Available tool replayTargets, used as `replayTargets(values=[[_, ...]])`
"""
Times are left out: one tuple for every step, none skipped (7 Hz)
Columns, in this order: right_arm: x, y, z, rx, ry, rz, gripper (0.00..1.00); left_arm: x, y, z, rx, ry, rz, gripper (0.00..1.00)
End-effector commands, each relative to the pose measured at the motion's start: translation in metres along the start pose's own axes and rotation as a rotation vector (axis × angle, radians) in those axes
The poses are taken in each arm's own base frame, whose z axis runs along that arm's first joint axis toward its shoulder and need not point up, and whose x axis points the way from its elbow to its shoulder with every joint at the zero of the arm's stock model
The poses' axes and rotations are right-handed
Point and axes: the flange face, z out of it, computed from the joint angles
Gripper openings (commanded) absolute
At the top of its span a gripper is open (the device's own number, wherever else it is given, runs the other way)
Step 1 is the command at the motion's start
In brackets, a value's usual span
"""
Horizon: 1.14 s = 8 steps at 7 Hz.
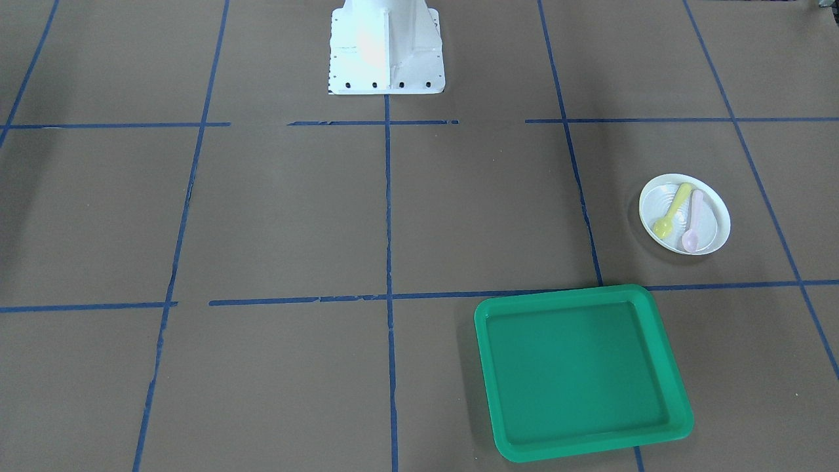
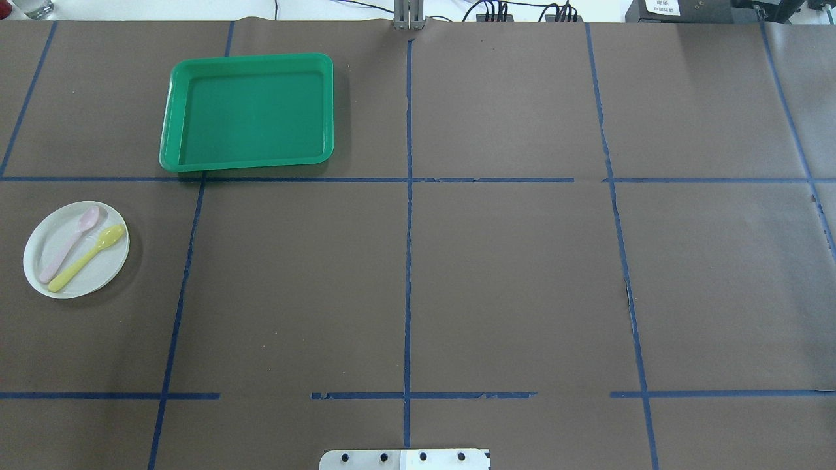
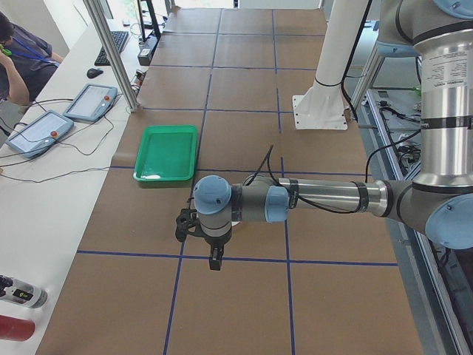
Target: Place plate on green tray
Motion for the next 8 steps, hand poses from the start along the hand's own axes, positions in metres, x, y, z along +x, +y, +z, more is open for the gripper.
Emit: replayTargets(values=[[0.000,0.000,0.000,0.001,0.000,-0.003,1.00,0.002,-0.003,-0.005,0.012,-0.001,0.006,1.00],[0.000,0.000,0.000,0.001,0.000,-0.001,1.00,0.002,-0.005,-0.006,0.015,-0.002,0.009,1.00],[0.000,0.000,0.000,0.000,0.000,0.000,1.00,0.008,-0.013,-0.010,0.027,-0.003,0.025,1.00],[0.000,0.000,0.000,0.000,0.000,0.000,1.00,0.018,-0.033,-0.019,0.050,-0.006,0.047,1.00],[0.000,0.000,0.000,0.000,0.000,0.000,1.00,0.030,-0.039,-0.021,0.081,-0.008,0.094,1.00],[0.000,0.000,0.000,0.000,0.000,0.000,1.00,0.056,-0.044,0.002,0.046,0.003,0.148,1.00],[0.000,0.000,0.000,0.000,0.000,0.000,1.00,0.076,-0.049,0.020,0.041,0.013,0.130,1.00],[0.000,0.000,0.000,0.000,0.000,0.000,1.00,0.097,-0.052,0.041,0.054,0.028,0.105,1.00]])
